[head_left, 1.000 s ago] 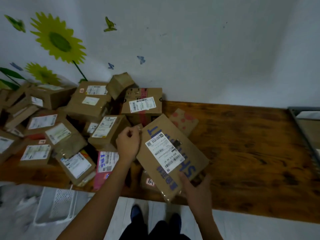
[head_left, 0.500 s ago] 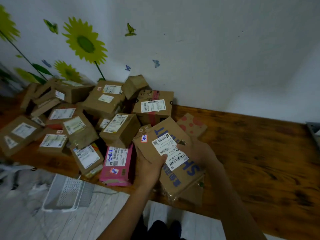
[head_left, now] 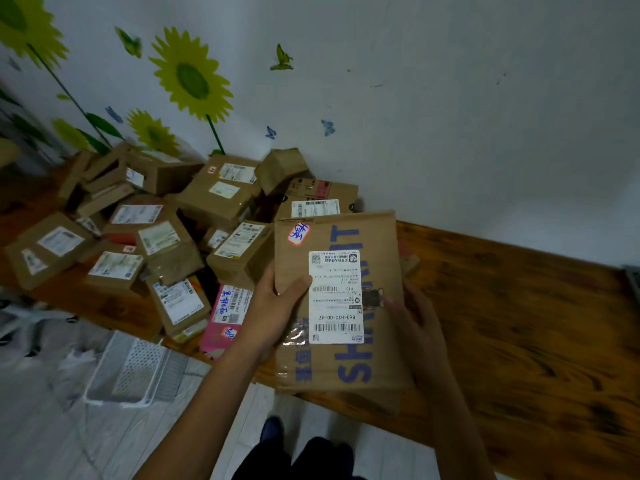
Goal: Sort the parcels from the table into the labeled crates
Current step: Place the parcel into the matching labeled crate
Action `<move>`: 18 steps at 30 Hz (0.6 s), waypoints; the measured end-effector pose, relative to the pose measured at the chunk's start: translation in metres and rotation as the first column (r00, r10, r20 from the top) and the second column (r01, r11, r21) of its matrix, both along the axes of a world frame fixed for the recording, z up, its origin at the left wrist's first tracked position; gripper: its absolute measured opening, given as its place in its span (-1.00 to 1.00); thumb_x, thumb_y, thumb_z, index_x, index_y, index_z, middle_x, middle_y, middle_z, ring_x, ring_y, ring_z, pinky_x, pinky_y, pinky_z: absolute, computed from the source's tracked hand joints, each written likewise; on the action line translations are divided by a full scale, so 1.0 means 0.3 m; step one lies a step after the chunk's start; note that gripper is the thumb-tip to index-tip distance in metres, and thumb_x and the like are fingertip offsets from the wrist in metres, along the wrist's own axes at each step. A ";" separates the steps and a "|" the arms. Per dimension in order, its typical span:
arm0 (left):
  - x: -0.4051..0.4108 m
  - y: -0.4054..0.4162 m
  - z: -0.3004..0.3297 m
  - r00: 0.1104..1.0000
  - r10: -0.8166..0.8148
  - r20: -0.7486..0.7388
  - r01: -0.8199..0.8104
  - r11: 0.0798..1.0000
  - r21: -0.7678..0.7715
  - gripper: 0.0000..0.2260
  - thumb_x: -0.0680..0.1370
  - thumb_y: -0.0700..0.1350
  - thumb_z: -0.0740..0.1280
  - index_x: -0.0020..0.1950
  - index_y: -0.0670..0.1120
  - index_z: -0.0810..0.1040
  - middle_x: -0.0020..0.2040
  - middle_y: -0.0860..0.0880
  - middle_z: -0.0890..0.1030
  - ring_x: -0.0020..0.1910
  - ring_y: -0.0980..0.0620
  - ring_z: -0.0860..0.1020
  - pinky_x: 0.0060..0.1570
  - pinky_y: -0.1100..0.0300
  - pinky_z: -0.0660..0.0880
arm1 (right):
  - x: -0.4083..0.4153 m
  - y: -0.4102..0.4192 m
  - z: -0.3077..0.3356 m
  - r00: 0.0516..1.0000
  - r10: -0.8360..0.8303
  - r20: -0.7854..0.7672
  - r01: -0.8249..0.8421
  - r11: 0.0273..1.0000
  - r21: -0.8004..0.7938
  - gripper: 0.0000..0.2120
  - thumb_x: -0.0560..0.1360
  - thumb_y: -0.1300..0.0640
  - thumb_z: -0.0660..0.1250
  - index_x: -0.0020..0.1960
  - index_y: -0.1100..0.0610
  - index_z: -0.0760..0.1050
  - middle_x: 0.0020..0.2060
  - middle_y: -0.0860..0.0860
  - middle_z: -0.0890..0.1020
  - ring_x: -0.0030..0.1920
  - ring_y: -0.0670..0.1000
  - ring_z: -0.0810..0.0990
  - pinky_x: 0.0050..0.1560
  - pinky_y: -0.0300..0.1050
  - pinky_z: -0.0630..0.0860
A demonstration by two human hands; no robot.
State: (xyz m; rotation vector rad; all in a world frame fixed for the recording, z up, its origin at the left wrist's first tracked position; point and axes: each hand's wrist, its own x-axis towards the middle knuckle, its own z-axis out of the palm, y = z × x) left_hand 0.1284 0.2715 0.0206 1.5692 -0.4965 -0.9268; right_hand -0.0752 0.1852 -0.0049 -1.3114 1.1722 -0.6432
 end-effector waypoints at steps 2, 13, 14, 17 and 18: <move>-0.002 0.015 0.019 1.000 0.001 0.021 -0.001 1.000 0.006 -0.66 0.54 0.07 0.42 0.25 0.34 0.42 0.15 0.14 0.66 0.09 0.06 0.67 0.16 -0.12 0.59 | 0.008 0.024 -0.001 0.997 0.017 0.075 -0.019 0.999 0.029 -0.42 0.33 -0.47 0.41 0.32 -0.50 0.37 0.42 -0.12 0.45 0.32 0.05 0.56 0.22 0.24 0.58; 0.135 0.103 0.089 0.977 -0.186 -0.103 0.161 0.964 -0.213 -0.35 0.24 0.12 0.50 0.33 0.23 0.47 0.12 -0.02 0.69 0.02 -0.06 0.70 -0.14 0.08 0.62 | 0.114 0.086 0.086 0.968 -0.057 0.243 0.049 0.998 0.036 -0.45 0.48 -0.32 0.31 0.45 -0.27 0.40 0.26 -0.10 0.64 0.19 0.04 0.67 0.18 0.24 0.61; 0.152 0.112 0.079 0.967 -0.209 -0.144 0.173 0.958 -0.231 -0.32 0.24 0.09 0.49 0.36 0.17 0.46 0.11 -0.04 0.70 0.02 -0.09 0.70 -0.16 0.09 0.62 | 0.131 0.092 0.091 0.970 -0.053 0.236 0.048 0.998 0.029 -0.44 0.47 -0.37 0.31 0.45 -0.30 0.39 0.27 -0.10 0.63 0.21 0.05 0.66 0.19 0.25 0.60; 0.182 0.131 0.054 0.940 -0.225 -0.256 0.163 0.956 -0.242 -0.41 0.28 -0.01 0.46 0.31 0.02 0.49 0.00 -0.10 0.72 -0.09 -0.08 0.70 -0.21 0.08 0.63 | 0.176 0.106 0.112 0.974 -0.024 0.224 0.023 1.000 0.008 -0.39 0.43 -0.44 0.33 0.44 -0.34 0.38 0.26 -0.10 0.63 0.20 0.05 0.67 0.16 0.24 0.62; 0.197 0.142 0.054 0.934 -0.224 -0.277 0.158 0.957 -0.243 -0.50 0.32 -0.04 0.42 0.27 0.00 0.50 -0.05 -0.09 0.73 -0.13 -0.06 0.71 -0.25 0.10 0.63 | 0.197 0.110 0.118 0.977 -0.017 0.213 0.019 1.000 -0.005 -0.42 0.44 -0.40 0.33 0.43 -0.33 0.40 0.25 -0.10 0.64 0.19 0.05 0.67 0.14 0.22 0.62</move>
